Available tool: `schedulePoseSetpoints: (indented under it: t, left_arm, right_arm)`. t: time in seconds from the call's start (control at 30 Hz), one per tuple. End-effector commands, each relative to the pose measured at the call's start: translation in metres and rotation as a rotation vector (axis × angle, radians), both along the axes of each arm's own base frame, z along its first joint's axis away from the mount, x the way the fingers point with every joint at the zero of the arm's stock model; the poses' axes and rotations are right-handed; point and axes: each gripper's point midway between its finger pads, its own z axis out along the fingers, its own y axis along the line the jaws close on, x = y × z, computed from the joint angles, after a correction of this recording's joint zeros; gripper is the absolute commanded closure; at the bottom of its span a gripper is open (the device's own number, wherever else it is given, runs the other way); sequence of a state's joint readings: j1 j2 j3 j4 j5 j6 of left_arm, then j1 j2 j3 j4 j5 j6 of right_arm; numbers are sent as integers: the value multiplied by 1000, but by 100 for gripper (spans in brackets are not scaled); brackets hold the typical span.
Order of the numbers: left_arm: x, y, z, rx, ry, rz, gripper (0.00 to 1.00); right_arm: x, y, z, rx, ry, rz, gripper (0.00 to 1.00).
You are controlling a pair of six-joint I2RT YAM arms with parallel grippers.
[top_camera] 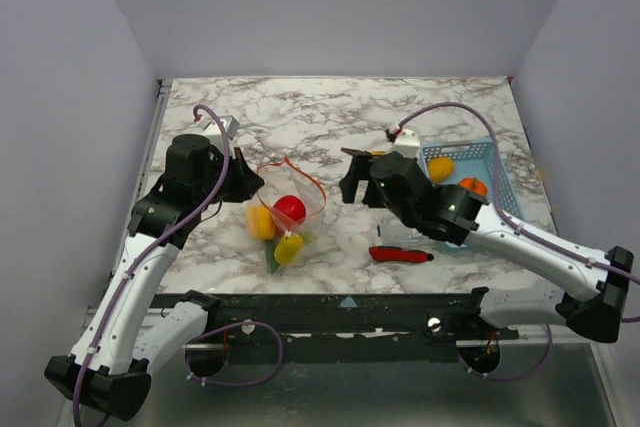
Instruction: Place the food in the zip-top bag and seal the zipper
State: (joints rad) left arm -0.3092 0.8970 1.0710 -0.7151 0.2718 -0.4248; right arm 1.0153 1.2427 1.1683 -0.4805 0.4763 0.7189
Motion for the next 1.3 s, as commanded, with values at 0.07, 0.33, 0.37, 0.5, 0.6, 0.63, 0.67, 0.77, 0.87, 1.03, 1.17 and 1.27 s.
schedulePoseSetpoints:
  t: [0.07, 0.33, 0.37, 0.5, 0.6, 0.63, 0.67, 0.77, 0.87, 1.03, 1.17, 1.27]
  left_arm:
    - [11, 14, -9, 65, -86, 44, 100]
    - [6, 17, -16, 78, -94, 43, 100]
    - [5, 18, -16, 80, -96, 44, 100]
    - [5, 21, -18, 90, -99, 56, 100]
    - [5, 20, -18, 90, -99, 52, 100]
    - [5, 20, -18, 88, -101, 51, 100]
    - [5, 19, -18, 87, -102, 49, 100]
    - [5, 20, -19, 89, -98, 50, 100]
    - [5, 20, -19, 92, -99, 53, 100]
    - [6, 20, -21, 95, -95, 54, 100]
    - [6, 20, -22, 96, -93, 53, 100]
    - [6, 20, -22, 95, -92, 52, 100]
  right_arm:
    - [1, -164, -36, -163, 100, -547, 9]
    - [-18, -248, -92, -149, 359, -788, 19]
    - [-19, -251, -99, -142, 395, -800, 24]
    - [-21, -263, -115, -137, 460, -834, 30]
    - [-22, -274, -118, -153, 472, -863, 28]
    - [-24, -277, -120, -152, 482, -869, 27]
    - [-24, -279, -121, -147, 490, -872, 27]
    - [-23, -284, -130, -145, 525, -876, 28]
    - [-23, -285, -140, -141, 587, -867, 31]
    - [-21, -282, -153, -145, 626, -842, 35]
    - [-28, -276, -165, -145, 690, -817, 35]
    - [-36, -272, -174, -148, 737, -799, 34]
